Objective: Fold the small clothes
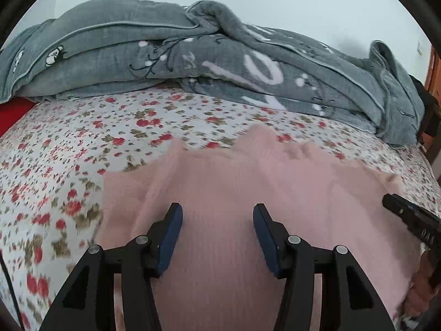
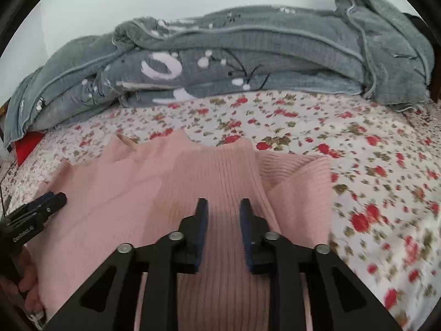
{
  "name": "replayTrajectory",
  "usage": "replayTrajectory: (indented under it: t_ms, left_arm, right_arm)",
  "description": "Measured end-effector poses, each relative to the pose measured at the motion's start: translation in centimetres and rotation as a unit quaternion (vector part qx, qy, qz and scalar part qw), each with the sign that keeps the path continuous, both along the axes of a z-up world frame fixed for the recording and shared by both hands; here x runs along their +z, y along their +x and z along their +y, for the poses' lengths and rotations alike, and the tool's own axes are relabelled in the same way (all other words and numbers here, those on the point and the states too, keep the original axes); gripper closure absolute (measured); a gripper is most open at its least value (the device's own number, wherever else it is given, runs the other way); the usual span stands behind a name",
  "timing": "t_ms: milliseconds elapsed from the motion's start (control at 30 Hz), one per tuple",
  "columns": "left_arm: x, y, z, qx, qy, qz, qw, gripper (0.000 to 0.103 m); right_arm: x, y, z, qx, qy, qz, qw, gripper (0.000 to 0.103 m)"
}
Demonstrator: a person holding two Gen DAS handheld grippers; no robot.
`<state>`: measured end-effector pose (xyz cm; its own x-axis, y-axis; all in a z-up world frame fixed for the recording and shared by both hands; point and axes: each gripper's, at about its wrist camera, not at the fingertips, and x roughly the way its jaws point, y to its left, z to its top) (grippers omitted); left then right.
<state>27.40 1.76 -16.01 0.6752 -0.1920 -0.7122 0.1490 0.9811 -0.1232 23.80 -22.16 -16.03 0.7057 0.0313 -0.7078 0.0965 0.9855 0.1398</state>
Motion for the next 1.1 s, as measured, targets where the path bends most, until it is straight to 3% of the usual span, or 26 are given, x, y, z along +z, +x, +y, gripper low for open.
replayTrajectory:
  t_ms: [233, 300, 400, 533, 700, 900, 967, 1100]
  left_arm:
    - [0.1, -6.0, -1.2, -0.011, 0.001, -0.012, 0.9999, 0.049]
    - [-0.7, -7.1, -0.1, -0.004, 0.006, -0.014, 0.9999, 0.047]
    - [-0.5, -8.3, 2.2, 0.009, 0.003, -0.013, 0.9999, 0.047]
    - [0.1, -9.6, 5.0, 0.03, -0.011, 0.001, 0.9995, 0.048]
    - [0.8, -11.9, 7.0, 0.041, -0.011, 0.003, 0.9991, 0.049]
    - [2.0, -14.5, 7.8, 0.051, -0.025, 0.002, 0.9984, 0.049]
    - [2.4, -15.2, 7.9, 0.051, -0.03, 0.001, 0.9982, 0.049]
    - [2.8, -16.2, 8.6, 0.066, -0.041, 0.01, 0.9969, 0.049]
  right_arm:
    - [0.0, -5.7, 2.0, 0.03, -0.032, -0.03, 0.999, 0.063]
    - [-0.6, -6.1, 0.9, 0.011, -0.049, -0.027, 0.998, 0.065]
    - [-0.1, -7.1, -0.5, 0.005, -0.04, -0.023, 0.999, 0.078]
    - [0.6, -8.6, -1.3, -0.019, -0.059, -0.023, 0.998, 0.072]
    - [1.2, -11.3, -2.8, -0.03, -0.02, -0.027, 0.999, 0.072]
    - [3.5, -14.4, -2.6, -0.025, -0.011, -0.038, 0.999, 0.071]
    - [4.2, -15.1, -2.3, -0.023, -0.008, -0.041, 0.999, 0.066]
    - [5.0, -16.3, -1.2, -0.02, 0.001, -0.026, 0.999, 0.065]
